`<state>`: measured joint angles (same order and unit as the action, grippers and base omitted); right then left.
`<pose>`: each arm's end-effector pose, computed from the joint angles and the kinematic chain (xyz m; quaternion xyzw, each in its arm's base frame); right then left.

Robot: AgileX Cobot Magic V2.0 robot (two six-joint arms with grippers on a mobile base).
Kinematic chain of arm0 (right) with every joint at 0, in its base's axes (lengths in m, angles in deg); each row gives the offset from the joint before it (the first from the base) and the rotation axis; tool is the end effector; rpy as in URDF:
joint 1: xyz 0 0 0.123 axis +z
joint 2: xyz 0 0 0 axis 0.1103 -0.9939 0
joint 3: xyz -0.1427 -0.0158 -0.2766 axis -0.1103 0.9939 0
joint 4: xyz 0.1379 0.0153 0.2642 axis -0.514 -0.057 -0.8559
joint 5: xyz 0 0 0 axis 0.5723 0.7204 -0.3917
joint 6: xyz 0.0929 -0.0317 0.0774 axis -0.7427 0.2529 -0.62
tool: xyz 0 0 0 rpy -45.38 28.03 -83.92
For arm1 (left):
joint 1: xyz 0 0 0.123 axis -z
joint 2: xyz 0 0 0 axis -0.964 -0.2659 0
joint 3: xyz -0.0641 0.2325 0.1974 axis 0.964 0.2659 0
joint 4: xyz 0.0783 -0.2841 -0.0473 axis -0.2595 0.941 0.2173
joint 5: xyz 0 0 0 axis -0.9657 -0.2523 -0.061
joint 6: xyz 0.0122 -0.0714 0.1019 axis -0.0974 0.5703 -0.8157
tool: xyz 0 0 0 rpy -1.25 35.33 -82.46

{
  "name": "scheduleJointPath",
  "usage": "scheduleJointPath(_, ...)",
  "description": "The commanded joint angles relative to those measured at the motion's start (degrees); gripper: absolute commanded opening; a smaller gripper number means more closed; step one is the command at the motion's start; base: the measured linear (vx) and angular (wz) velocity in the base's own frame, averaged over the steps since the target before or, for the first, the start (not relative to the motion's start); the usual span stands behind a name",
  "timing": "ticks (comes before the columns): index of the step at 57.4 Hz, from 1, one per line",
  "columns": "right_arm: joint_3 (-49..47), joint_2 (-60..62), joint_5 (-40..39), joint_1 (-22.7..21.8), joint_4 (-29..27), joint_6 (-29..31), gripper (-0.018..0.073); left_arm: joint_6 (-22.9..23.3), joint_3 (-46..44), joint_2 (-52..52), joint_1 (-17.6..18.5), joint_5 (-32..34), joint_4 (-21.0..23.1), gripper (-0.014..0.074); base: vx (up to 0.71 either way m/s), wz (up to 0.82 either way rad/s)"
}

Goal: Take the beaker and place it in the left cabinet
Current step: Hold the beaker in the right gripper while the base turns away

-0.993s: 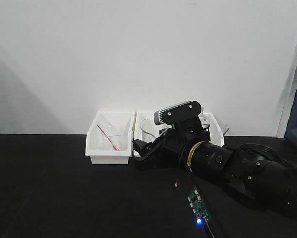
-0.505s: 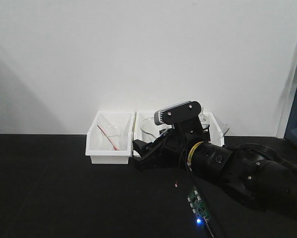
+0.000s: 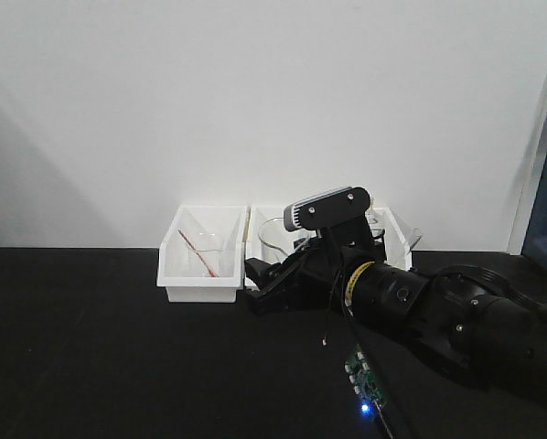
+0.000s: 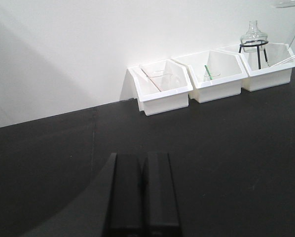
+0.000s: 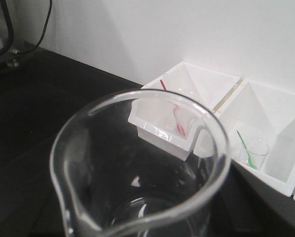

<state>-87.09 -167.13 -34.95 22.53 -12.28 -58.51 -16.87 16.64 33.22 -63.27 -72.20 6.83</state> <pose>0.4177 0.2434 0.3032 -0.2329 0.7530 0.1814 0.5881 0.1088 -0.0224 0.1929 0.1077 0.7038 -0.0353 0.7014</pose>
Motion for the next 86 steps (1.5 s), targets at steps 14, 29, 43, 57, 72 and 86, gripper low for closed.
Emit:
scheduleJointPath(14, -2.07, 2.76, -3.85, -0.34, -0.07, 0.25, 0.0208, 0.14, -1.51, 0.61, 0.32, 4.82, 0.27, -0.0006, -0.03, -0.03)
scheduleJointPath(29, -2.07, 2.76, -3.85, -0.34, -0.07, 0.25, 0.0208, 0.14, -1.51, 0.61, 0.32, 4.82, 0.27, -0.0006, -0.09, -0.05)
scheduleJointPath(43, -2.07, 2.76, -3.85, -0.34, -0.07, 0.25, 0.0208, 0.14, -1.51, 0.61, 0.32, 4.82, 0.27, -0.0006, -0.13, 0.04)
scheduleJointPath(57, -2.07, 2.76, -3.85, -0.34, -0.07, 0.25, 0.0208, 0.14, -1.51, 0.61, 0.32, 4.82, 0.27, -0.0006, -0.17, 0.13)
scheduleJointPath(72, -2.07, 2.77, -3.63, -0.34, -0.07, 0.25, 0.0208, 0.14, -1.51, 0.61, 0.32, 4.82, 0.27, -0.0006, -0.21, 0.07)
scheduleJointPath(86, -2.07, 2.77, -3.68, -0.34, -0.07, 0.25, 0.0208, 0.14, -1.51, 0.61, 0.32, 4.82, 0.27, -0.0006, -0.20, 0.08)
